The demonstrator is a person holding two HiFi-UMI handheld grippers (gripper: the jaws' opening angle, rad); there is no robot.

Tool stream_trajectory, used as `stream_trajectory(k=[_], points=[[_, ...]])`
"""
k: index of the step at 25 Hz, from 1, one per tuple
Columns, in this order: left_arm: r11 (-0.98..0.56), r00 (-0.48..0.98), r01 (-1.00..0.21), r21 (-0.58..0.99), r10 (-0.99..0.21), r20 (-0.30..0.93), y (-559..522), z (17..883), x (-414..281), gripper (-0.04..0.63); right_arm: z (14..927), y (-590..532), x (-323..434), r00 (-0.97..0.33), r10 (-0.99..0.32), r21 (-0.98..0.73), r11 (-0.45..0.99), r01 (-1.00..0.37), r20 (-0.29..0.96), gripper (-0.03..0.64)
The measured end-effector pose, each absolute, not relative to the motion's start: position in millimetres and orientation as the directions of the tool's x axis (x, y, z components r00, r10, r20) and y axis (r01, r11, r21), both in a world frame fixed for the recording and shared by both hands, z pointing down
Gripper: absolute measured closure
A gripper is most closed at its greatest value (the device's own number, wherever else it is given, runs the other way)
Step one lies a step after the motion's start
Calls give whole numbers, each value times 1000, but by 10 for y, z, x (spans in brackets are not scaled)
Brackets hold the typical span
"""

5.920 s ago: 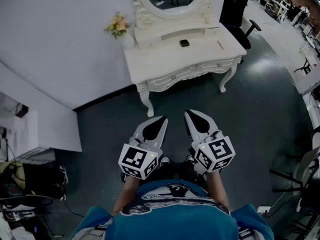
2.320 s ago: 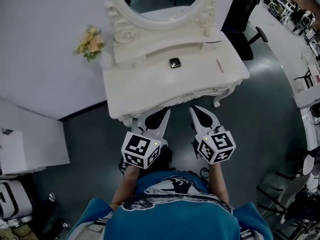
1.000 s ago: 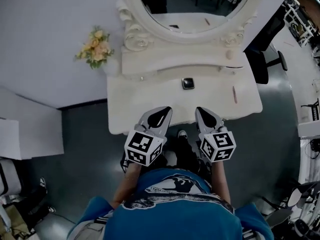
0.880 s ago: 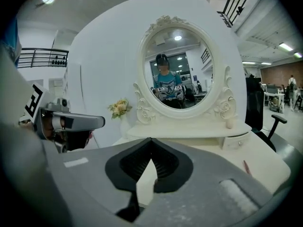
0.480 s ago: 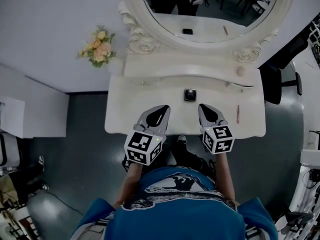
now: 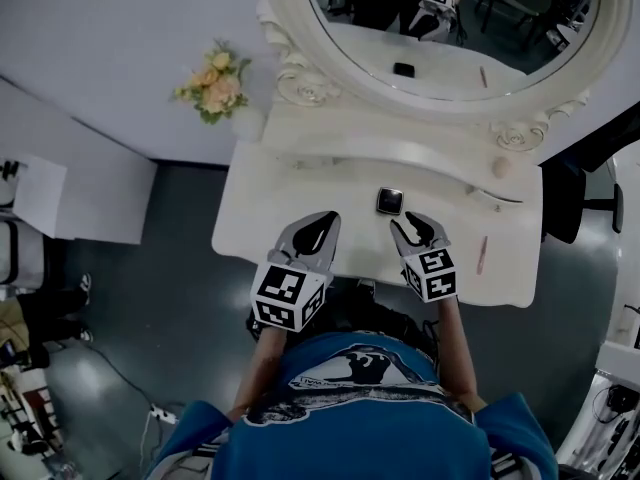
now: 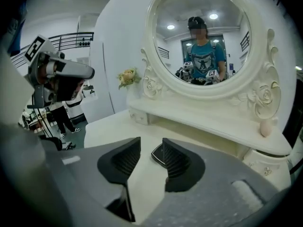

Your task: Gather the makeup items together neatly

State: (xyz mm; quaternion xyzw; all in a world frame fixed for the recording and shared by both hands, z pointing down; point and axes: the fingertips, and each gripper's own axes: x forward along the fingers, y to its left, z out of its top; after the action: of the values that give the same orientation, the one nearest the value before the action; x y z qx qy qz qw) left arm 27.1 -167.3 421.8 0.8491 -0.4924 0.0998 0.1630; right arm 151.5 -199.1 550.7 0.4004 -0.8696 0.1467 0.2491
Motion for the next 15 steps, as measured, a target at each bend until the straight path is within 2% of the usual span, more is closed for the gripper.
stream_trajectory(k=[5, 7, 15], points=[[-408, 444, -896, 173, -827, 347, -1690, 4259, 251, 577, 5781, -2189, 1523, -577, -551, 0, 724, -690, 603, 408], [-391, 426, -905, 170, -833, 353, -1690, 4275, 251, 577, 5873, -2279, 1503, -583, -523, 23, 756, -654, 621, 399], [-314, 349, -937, 155, -854, 385, -1644, 4349, 191, 577, 6285, -2558, 1347, -585, -374, 107, 892, -438, 720, 296]])
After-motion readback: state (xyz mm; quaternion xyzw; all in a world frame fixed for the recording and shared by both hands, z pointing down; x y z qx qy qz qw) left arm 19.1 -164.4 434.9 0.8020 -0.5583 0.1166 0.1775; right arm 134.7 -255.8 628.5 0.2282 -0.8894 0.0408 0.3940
